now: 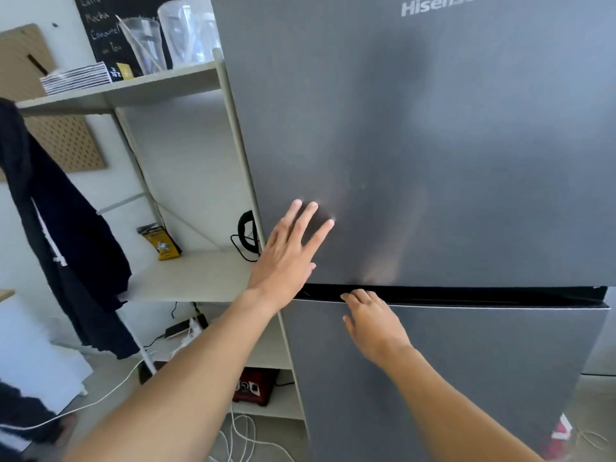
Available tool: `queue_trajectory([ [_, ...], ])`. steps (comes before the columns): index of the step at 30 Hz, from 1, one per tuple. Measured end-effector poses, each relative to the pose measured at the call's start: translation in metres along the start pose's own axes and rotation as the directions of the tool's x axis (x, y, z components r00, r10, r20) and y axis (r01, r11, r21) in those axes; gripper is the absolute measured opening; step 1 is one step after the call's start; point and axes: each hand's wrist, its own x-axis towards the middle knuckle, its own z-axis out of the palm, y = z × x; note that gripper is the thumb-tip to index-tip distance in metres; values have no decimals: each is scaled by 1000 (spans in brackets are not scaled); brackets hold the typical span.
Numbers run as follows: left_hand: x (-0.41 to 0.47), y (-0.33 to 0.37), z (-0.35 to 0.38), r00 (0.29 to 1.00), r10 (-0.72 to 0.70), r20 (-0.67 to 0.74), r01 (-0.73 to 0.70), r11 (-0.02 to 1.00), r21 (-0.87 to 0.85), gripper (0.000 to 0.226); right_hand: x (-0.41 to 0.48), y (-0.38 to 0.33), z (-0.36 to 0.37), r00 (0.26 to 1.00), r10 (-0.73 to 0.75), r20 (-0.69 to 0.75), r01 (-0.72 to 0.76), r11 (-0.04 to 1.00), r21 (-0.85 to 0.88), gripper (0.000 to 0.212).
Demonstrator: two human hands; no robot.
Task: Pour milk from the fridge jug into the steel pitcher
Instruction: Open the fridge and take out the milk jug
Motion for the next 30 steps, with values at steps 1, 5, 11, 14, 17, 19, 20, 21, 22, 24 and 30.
queue_trajectory([
  [1, 2, 2, 8, 999, -6, -34, 6, 1000, 8, 91, 4, 1, 4, 1000, -13, -10, 13, 1000, -13, 42],
  [5, 2, -2, 29, 989, 25, -143, -17, 998, 54, 94, 14, 3, 14, 999, 0, -41, -2, 999, -42, 35],
  [11, 1, -4, 34, 981, 26, -192, -15, 998, 57, 91, 16, -9, 26, 999, 38, -34, -44, 976, -212, 49],
  [14, -2, 1, 30, 982, 2, -187, 13, 997, 76, 88, 15, -16, 25, 997, 71, -22, -74, 965, -251, 47],
  [17, -3, 1, 30, 981, -5, -196, 21, 997, 79, 88, 13, -22, 23, 995, 92, -26, -95, 960, -263, 45],
  [19, -3, 0, 31, 979, -1, -203, 21, 995, 95, 90, 13, -24, 21, 995, 101, -15, -102, 957, -270, 47],
  [20, -4, -1, 32, 978, 1, -211, 23, 994, 111, 92, 13, -25, 20, 994, 109, -13, -108, 956, -274, 49],
  [21, -4, -3, 33, 976, 4, -220, 23, 992, 122, 93, 14, -27, 19, 993, 119, -15, -119, 952, -283, 52],
  [22, -4, -4, 34, 975, 7, -224, 24, 991, 134, 94, 15, -28, 17, 992, 128, -9, -126, 949, -290, 54],
  [24, -4, -7, 39, 976, 15, -218, 19, 988, 156, 97, 16, -32, 16, 988, 151, -4, -146, 946, -290, 52],
  [30, -1, -11, 48, 976, 27, -215, -1, 992, 124, 102, 8, -37, 20, 983, 167, -72, -180, 945, -272, 41],
])
